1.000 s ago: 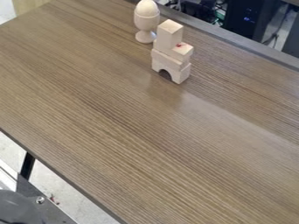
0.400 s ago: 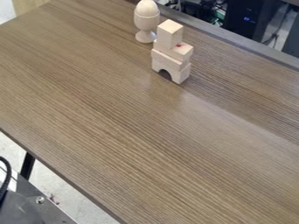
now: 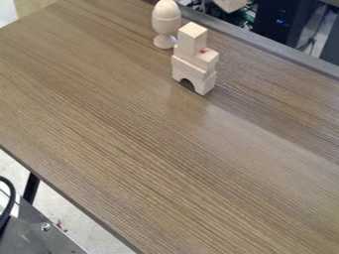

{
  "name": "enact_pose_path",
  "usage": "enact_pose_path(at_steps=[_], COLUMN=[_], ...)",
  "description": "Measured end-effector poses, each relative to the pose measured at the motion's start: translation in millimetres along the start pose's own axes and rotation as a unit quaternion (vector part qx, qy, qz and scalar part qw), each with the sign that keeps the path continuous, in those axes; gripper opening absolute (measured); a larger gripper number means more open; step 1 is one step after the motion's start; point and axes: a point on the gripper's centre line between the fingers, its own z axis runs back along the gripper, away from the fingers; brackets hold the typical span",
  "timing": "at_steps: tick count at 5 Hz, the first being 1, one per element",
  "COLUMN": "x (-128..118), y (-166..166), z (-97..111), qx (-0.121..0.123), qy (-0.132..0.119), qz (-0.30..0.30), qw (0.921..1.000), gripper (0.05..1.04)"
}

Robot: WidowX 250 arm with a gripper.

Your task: Put the cube with a hole on top of the tower

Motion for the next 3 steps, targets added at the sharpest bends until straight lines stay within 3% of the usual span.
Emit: enact_pose_path(at_steps=[3], x=[-13.4], y=[17.7], z=[-21.4], qx=[0.031], qy=[0.021], qz=[0.098], qw=[0.9944], gripper=[0.531])
